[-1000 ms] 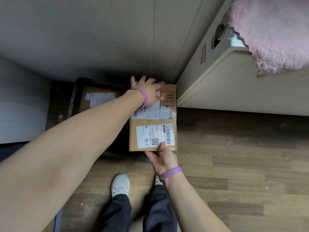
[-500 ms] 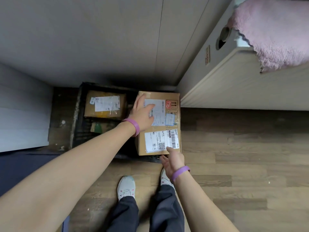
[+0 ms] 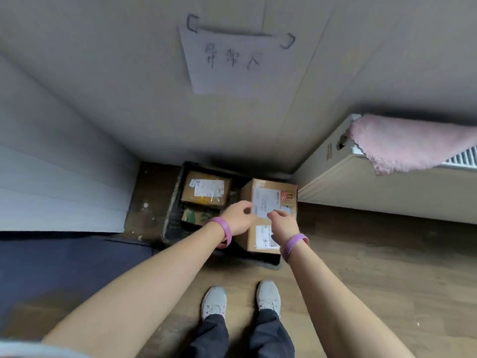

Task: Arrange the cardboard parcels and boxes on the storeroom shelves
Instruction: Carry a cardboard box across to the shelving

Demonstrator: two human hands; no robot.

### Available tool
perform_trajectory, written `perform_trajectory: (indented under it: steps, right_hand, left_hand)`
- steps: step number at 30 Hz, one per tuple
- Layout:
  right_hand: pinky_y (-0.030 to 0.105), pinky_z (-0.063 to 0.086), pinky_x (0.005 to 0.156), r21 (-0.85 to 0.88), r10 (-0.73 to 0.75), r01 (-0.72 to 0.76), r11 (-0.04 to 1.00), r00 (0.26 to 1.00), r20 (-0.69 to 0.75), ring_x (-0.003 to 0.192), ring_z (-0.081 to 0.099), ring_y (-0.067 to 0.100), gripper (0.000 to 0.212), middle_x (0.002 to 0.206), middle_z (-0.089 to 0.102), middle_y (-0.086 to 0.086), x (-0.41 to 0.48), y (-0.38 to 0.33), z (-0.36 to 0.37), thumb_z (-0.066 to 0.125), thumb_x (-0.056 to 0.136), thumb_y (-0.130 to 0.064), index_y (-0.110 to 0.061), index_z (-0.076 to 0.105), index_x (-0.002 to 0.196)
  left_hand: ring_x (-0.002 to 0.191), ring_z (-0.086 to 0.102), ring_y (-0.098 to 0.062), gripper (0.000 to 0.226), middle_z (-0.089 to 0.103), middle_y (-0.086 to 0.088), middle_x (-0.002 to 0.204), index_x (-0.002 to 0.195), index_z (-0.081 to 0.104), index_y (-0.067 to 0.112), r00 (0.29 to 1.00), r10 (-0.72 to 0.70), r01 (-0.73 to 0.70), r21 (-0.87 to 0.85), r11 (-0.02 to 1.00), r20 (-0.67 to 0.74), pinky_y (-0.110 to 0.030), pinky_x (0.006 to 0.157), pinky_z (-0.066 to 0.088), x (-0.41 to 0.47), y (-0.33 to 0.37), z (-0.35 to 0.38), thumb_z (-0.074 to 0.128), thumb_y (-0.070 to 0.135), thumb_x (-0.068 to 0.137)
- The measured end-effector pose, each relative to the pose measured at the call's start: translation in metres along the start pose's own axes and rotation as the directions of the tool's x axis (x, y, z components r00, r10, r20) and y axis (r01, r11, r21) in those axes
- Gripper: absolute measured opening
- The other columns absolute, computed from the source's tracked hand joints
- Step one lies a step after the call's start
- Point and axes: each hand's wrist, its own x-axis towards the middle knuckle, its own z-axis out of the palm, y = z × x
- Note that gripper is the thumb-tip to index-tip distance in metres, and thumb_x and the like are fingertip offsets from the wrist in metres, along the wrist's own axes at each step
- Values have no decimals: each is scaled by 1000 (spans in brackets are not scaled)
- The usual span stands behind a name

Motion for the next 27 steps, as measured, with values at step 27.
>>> perform_trajectory:
  steps: [27]
  right_hand:
    - [28,40,93,212,-63,969,-123,-221,973,126,53,29,46,136,56,16,-657,-25,190,56,100,-24,-11,46,143]
  left_hand:
    - [135,46,-17,46,48,-7,149,149,42,10,-103,-683,-405,-596,693,-723,-14,91,35,-733,-90,29,51,21,104]
